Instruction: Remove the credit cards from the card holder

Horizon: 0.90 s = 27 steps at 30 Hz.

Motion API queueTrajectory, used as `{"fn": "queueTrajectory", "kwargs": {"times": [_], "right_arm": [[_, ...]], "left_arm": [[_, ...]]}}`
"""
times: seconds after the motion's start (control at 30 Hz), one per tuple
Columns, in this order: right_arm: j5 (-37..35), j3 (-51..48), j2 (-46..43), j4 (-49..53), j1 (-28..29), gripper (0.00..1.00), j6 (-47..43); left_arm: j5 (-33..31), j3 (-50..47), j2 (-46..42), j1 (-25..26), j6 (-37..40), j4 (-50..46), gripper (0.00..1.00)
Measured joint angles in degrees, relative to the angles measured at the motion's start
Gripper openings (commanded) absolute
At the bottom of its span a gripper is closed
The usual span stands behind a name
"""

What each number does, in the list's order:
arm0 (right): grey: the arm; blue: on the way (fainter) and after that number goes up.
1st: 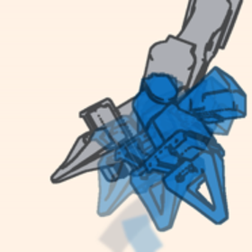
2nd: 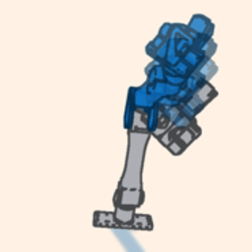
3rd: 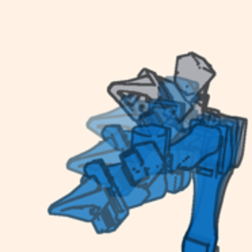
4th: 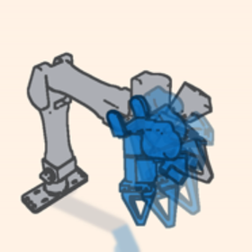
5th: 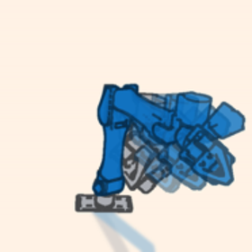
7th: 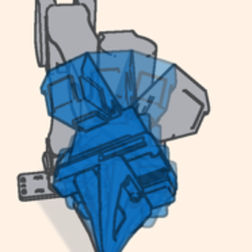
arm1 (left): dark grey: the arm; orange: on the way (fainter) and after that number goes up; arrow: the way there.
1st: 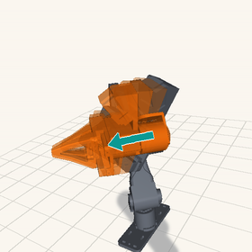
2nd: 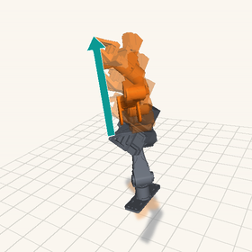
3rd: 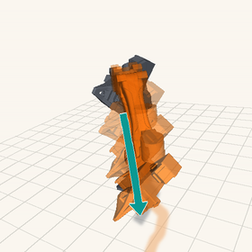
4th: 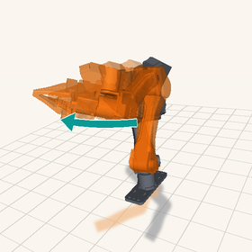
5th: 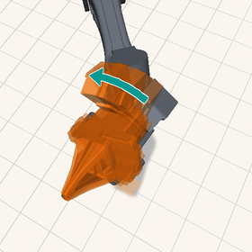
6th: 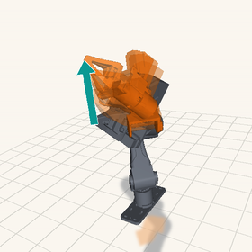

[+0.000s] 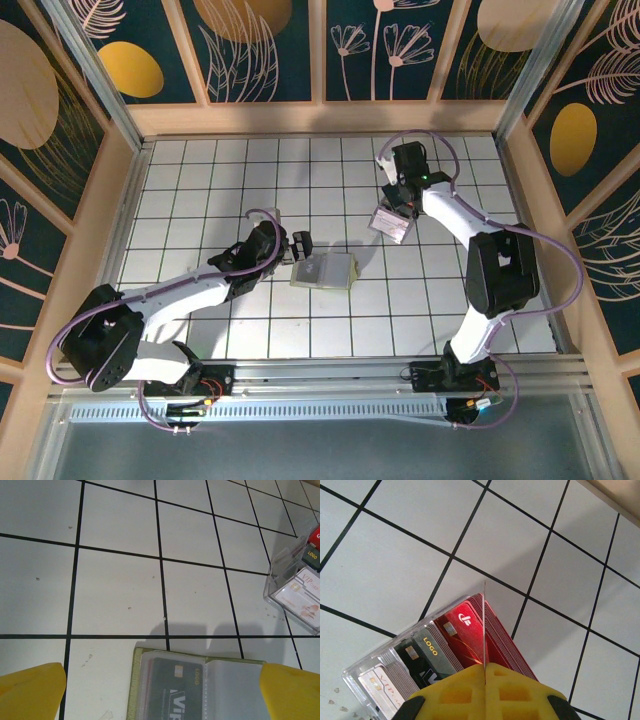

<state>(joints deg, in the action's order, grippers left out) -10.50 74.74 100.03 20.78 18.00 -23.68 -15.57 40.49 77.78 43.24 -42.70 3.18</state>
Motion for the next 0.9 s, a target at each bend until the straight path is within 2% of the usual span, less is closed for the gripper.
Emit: {"fn": "queueTrajectory", "kwargs": {"times": [0.3, 0.9], "right_arm": [[1.29, 0.0, 0.74, 0.11, -0.44, 0.0, 0.0], [10.12, 2.54, 3.02, 4.17, -1.09, 0.0, 0.22]], "left_arm": [[-0.13, 0.0, -0.07, 0.0, 0.0, 0.0, 0.98], [-0.13, 0.02, -0.07, 0.0, 0.04, 0.0, 0.98]]}}
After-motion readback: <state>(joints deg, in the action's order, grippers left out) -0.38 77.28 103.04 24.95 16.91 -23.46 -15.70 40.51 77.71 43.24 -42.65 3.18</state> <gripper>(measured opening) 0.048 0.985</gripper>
